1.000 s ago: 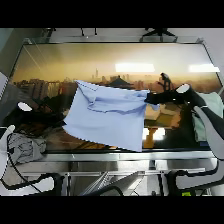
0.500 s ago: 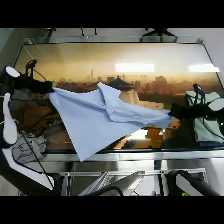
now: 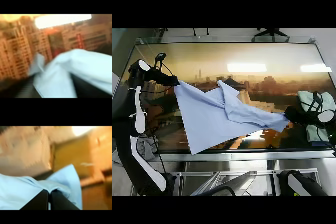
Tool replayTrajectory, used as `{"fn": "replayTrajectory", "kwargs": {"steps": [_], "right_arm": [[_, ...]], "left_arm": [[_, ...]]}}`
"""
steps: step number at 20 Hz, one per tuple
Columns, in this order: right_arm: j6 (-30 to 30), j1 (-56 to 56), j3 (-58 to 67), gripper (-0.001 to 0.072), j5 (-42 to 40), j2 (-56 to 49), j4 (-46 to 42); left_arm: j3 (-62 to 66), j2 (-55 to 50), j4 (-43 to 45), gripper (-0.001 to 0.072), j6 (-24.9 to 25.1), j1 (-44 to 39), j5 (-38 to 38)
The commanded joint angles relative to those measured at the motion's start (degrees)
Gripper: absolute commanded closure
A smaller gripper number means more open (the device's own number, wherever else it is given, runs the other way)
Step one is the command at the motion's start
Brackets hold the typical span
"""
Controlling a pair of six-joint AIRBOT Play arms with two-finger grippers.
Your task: Fold the shirts.
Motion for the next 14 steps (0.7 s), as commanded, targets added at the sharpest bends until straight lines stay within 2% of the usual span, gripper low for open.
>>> {"fn": "replayTrajectory", "kwargs": {"steps": [1, 3, 5, 7, 8, 11, 12, 14], "right_arm": [[-7.08, -0.02, 0.66, 0.0673, -12.41, -2.86, 9.03], [-12.22, -1.01, 1.81, 0.0300, -12.44, -4.13, 9.01], [-15.26, -4.07, 4.22, 0.0298, -6.40, -4.68, 5.75], [-16.37, -8.52, 7.54, 0.0298, 1.55, -4.70, 0.83], [-20.41, -10.36, 9.20, 0.0298, 5.55, -4.70, -0.42], [-37.88, -11.47, 11.17, 0.0277, 12.02, -4.68, -0.11], [-39.60, -10.82, 11.17, 0.0179, 12.81, -5.01, 0.37], [-39.67, -8.76, 11.15, 0.0167, 13.46, -6.27, 1.11]], "left_arm": [[0.52, 2.84, -0.04, 0.0032, -3.80, -0.20, -7.41], [-2.23, 6.56, 0.11, 0.0032, -7.61, 0.52, -13.38], [-9.01, 11.13, 0.09, 0.0033, -12.24, 1.20, -19.58], [-20.15, 16.70, 0.11, 0.0052, -14.25, 0.87, -23.32], [-28.24, 20.57, 0.09, 0.0051, -14.58, 0.24, -23.30], [-52.17, 32.61, 0.07, 0.0051, -15.30, -2.82, -18.05], [-59.06, 36.28, -0.17, 0.0051, -15.98, -3.89, -15.91], [-71.32, 42.34, -2.25, 0.0051, -16.59, -6.10, -12.55]]}}
